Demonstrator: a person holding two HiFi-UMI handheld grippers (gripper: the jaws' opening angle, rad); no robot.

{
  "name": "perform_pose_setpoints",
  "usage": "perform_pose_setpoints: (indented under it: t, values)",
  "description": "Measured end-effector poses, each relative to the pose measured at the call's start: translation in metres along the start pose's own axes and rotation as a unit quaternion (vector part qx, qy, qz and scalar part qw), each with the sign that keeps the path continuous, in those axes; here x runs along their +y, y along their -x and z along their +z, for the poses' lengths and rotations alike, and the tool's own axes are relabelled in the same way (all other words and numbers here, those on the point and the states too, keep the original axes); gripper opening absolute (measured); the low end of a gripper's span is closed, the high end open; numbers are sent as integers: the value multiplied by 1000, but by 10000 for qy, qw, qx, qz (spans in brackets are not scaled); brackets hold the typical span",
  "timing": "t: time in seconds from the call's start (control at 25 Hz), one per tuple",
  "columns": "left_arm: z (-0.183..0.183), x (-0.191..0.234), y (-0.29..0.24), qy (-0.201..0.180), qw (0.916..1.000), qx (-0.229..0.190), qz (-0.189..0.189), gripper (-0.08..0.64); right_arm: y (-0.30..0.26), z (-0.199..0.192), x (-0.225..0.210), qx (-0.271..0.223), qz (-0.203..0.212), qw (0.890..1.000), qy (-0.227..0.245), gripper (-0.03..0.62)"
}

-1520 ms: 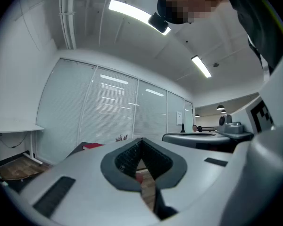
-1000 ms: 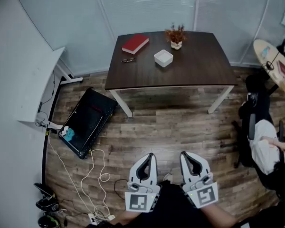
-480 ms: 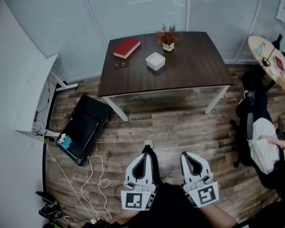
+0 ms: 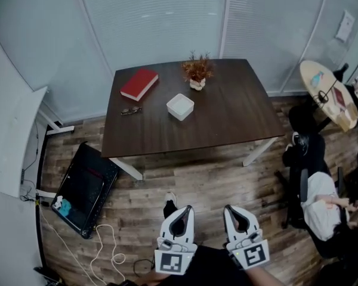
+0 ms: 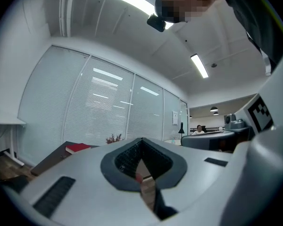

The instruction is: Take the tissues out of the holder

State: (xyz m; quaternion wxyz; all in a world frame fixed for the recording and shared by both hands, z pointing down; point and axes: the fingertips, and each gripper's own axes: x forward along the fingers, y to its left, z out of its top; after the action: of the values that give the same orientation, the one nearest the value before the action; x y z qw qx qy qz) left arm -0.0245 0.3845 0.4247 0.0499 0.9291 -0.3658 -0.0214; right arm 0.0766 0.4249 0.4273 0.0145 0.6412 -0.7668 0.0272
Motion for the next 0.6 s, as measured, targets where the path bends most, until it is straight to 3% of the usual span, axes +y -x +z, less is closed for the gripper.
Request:
perform_pose_setpoints:
  t: [0.16, 0.32, 0.48, 0.6]
  values:
    - [12, 68, -62, 207, 9997, 114, -15, -5, -93, 7, -9, 204, 64, 9996, -199, 8]
    - [17, 134, -120, 169, 9991, 378, -46, -5, -184, 23, -14, 273, 224, 9993, -158, 8]
    - [10, 174, -155, 399, 9969, 650, -185, -5, -252, 34, -8, 374, 476, 9982, -8, 8]
    - [11, 201, -179, 571, 9959, 699, -79, -5, -291, 33, -12, 506, 533, 9973, -5, 8]
